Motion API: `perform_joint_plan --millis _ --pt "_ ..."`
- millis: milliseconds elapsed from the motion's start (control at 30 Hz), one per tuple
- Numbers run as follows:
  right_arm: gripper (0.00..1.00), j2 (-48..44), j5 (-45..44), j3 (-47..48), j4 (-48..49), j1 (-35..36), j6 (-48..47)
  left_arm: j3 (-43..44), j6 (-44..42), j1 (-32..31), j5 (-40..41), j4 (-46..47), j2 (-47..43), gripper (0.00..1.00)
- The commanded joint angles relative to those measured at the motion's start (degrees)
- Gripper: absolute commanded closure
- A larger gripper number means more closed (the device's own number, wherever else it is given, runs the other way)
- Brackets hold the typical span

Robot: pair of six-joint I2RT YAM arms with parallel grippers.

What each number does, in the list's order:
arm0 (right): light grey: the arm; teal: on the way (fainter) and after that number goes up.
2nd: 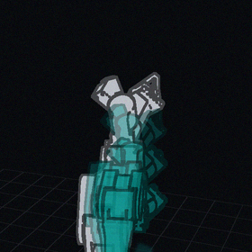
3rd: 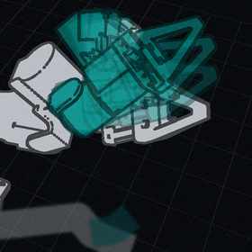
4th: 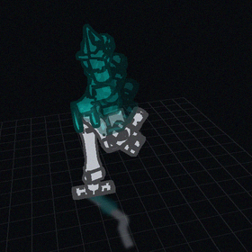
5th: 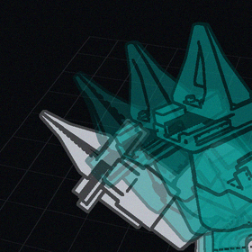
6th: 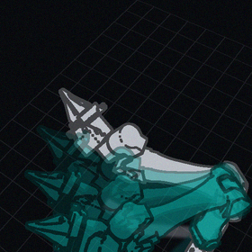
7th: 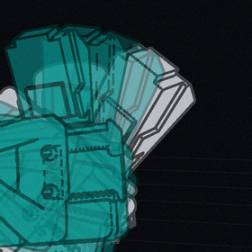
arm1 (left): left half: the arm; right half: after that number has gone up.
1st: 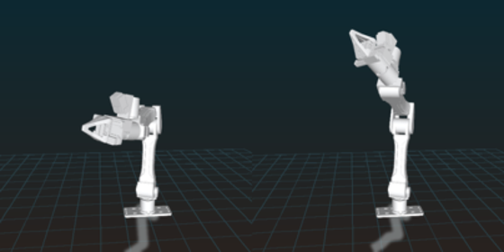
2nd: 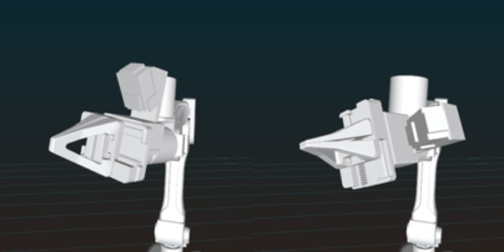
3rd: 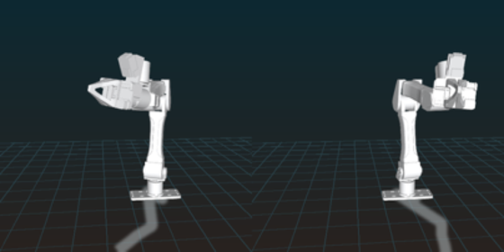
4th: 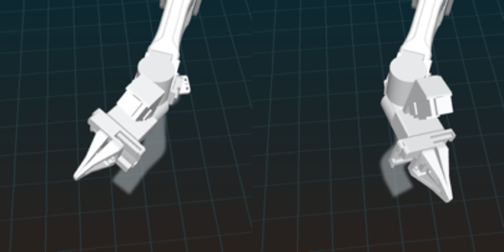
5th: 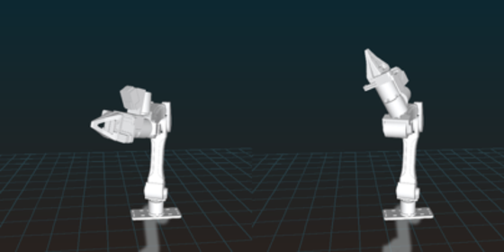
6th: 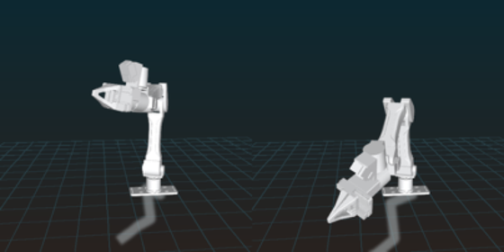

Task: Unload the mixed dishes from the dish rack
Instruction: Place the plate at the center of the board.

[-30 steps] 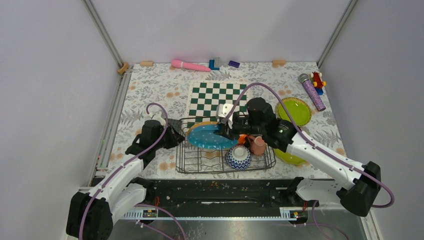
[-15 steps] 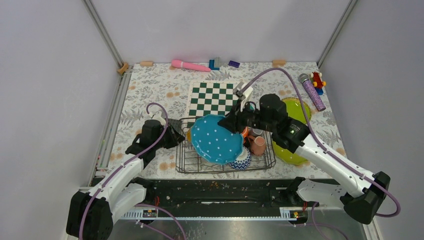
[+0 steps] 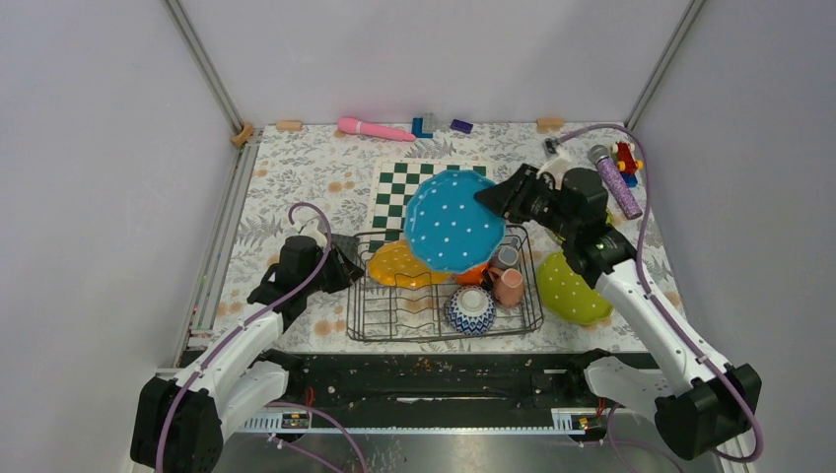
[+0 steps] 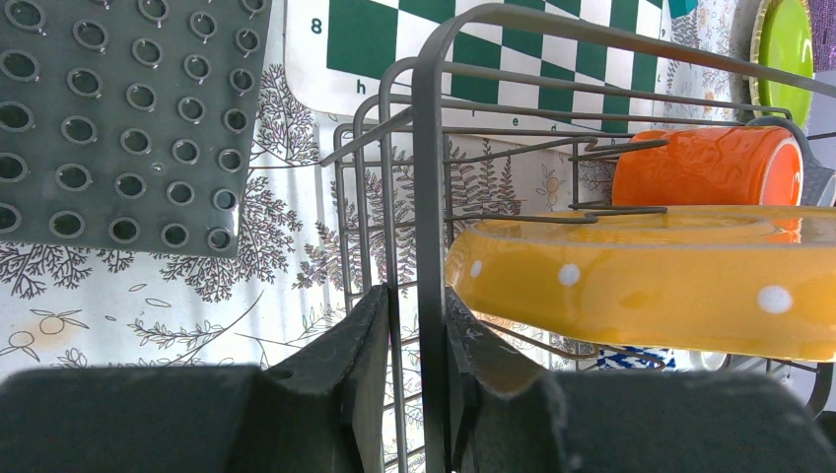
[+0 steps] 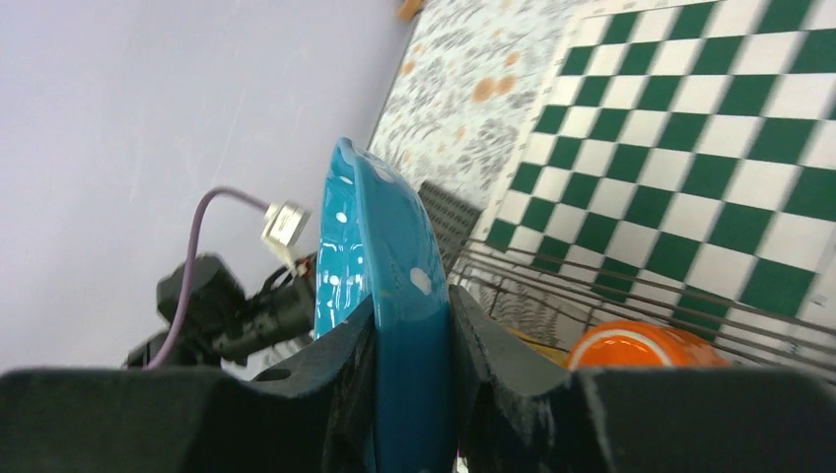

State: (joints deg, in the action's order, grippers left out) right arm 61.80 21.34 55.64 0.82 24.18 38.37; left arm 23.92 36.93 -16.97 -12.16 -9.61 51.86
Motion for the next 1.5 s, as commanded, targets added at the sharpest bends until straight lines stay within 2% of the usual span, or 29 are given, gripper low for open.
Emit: perform_joint_plan --millis 0,167,300,433,600,800,1033,1233,1467 --pt "1.0 -7.5 -5.1 -1.3 8.5 -6.1 10.4 0.9 -1.1 0.1 2.1 -2.9 0.1 0.78" --pt "1.0 -15.6 -17.0 -3.5 1.8 -11.8 7.5 0.9 -1.1 0.1 2.2 -2.9 0.1 0.78" --pt "1.0 -20.6 -29.2 -1.2 -8.2 -12.8 0.7 1.0 -1.2 0.1 2.4 -3.0 0.4 0.78" --pt "1.0 -24.4 -43.5 0.0 -14.1 -13.3 -4.8 1.1 -1.3 0.1 2.3 -3.0 0.8 0.78" --pt "1.0 -25.9 -57.2 -0.3 -17.4 -13.8 -10.2 1.2 -1.4 0.0 2.3 -3.0 0.8 0.78" --pt "1.0 -26.2 -66.0 -3.1 -18.1 -14.2 -12.4 1.4 -1.5 0.0 2.1 -3.0 1.3 0.78" --pt "1.0 -27.6 -69.2 -8.3 -18.8 -14.8 -13.3 1.5 -1.5 0.1 2.0 -3.0 1.4 0.78" --pt "1.0 -26.9 -67.0 -11.5 -22.0 -16.5 -12.2 1.5 -1.4 0.1 1.5 -2.8 1.8 0.78" --pt "1.0 -26.0 -60.1 -16.8 -21.7 -20.6 -8.0 1.6 -1.5 0.1 0.7 -2.4 2.2 0.78"
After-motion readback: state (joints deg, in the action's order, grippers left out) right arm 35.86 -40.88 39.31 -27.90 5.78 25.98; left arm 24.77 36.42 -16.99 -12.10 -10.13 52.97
